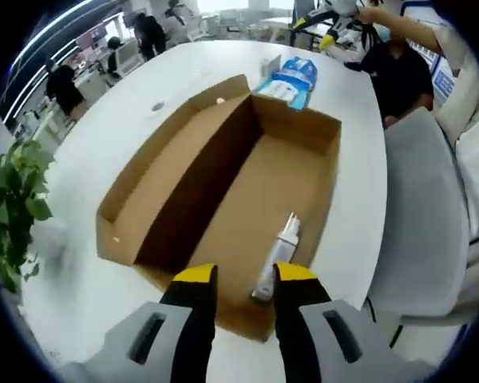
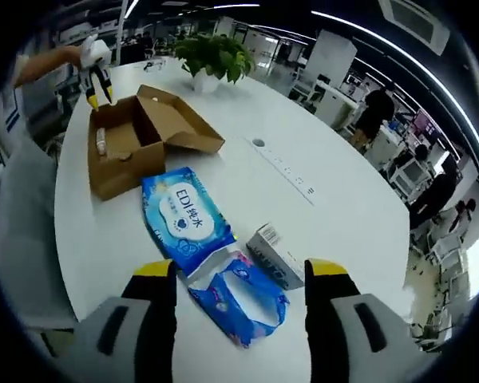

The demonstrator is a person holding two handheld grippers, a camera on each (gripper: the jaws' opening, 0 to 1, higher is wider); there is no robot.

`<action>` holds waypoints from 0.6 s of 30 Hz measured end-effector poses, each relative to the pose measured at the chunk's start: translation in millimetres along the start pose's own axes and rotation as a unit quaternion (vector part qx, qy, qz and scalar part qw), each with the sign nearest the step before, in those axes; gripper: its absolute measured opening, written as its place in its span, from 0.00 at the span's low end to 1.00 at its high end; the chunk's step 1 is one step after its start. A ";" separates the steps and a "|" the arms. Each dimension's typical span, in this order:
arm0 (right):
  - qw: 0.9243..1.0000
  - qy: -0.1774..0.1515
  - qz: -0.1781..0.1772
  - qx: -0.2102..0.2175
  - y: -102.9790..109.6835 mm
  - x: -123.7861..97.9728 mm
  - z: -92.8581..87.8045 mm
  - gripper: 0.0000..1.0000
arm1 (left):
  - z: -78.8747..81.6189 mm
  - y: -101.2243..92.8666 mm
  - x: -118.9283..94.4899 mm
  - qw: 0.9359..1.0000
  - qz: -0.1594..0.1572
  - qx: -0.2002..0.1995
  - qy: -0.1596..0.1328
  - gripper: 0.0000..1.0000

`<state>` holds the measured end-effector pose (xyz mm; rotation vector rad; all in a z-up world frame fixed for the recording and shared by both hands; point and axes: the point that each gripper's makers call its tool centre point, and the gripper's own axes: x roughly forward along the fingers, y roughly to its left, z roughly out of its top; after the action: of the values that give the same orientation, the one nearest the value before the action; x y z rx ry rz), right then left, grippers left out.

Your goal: Operate the shoe box by opening the lid, removing the specified soft item, and placing it in the target area until the item is outside and the box remains undamaged.

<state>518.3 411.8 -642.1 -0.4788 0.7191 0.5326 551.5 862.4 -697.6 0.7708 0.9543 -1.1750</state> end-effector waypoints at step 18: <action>0.993 -0.069 -0.007 0.100 62.6 -36.1 8.6 0.90 | -7.9 -12.0 38.5 0.987 -0.078 0.109 0.085 0.41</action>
<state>461.9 454.2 -624.6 -0.2578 0.6275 0.4708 542.3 851.3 -736.1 0.9966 1.0529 -1.3831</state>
